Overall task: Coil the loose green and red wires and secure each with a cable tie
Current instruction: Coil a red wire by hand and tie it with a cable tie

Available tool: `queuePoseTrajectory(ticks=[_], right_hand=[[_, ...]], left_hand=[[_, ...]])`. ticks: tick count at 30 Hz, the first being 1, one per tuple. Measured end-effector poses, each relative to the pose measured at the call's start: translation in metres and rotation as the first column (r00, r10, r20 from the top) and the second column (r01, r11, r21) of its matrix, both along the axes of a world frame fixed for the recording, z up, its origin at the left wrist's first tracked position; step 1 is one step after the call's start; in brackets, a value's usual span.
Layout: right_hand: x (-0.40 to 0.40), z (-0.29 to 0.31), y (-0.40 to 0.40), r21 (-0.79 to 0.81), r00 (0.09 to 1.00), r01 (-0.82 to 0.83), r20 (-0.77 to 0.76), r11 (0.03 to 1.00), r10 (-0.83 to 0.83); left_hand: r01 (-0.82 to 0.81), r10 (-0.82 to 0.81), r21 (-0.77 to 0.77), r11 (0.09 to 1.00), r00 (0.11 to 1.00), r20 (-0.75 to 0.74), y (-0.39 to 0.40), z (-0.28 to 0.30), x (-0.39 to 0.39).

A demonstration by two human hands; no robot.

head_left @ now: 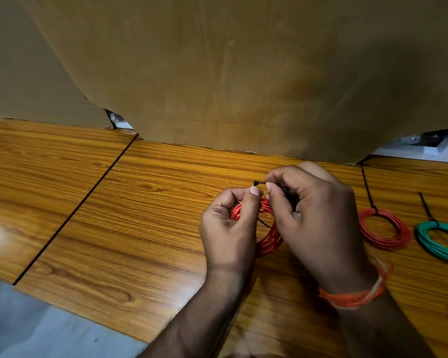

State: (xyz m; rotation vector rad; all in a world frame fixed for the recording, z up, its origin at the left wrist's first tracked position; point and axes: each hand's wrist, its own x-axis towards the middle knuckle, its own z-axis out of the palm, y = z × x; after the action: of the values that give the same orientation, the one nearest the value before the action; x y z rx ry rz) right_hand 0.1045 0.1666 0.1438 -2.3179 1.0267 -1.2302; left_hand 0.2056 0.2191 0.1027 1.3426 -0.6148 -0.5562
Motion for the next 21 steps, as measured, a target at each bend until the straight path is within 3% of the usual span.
queuePoseTrajectory(ticks=[11,16,21], right_hand=[[0.001,-0.001,0.003,-0.038,0.998,0.037,-0.05,0.999,-0.039],[-0.004,0.001,0.006,0.116,1.0,-0.012,0.025,0.993,0.009],[-0.006,-0.005,0.005,0.063,0.999,0.027,0.04,0.998,-0.03]], left_hand=[[0.075,-0.079,0.075,0.994,0.995,0.054,0.002,-0.007,0.0],[0.044,-0.048,0.083,0.996,0.998,0.047,0.002,-0.012,0.006],[0.037,-0.045,0.06,0.998,0.989,0.139,0.001,-0.013,0.003]])
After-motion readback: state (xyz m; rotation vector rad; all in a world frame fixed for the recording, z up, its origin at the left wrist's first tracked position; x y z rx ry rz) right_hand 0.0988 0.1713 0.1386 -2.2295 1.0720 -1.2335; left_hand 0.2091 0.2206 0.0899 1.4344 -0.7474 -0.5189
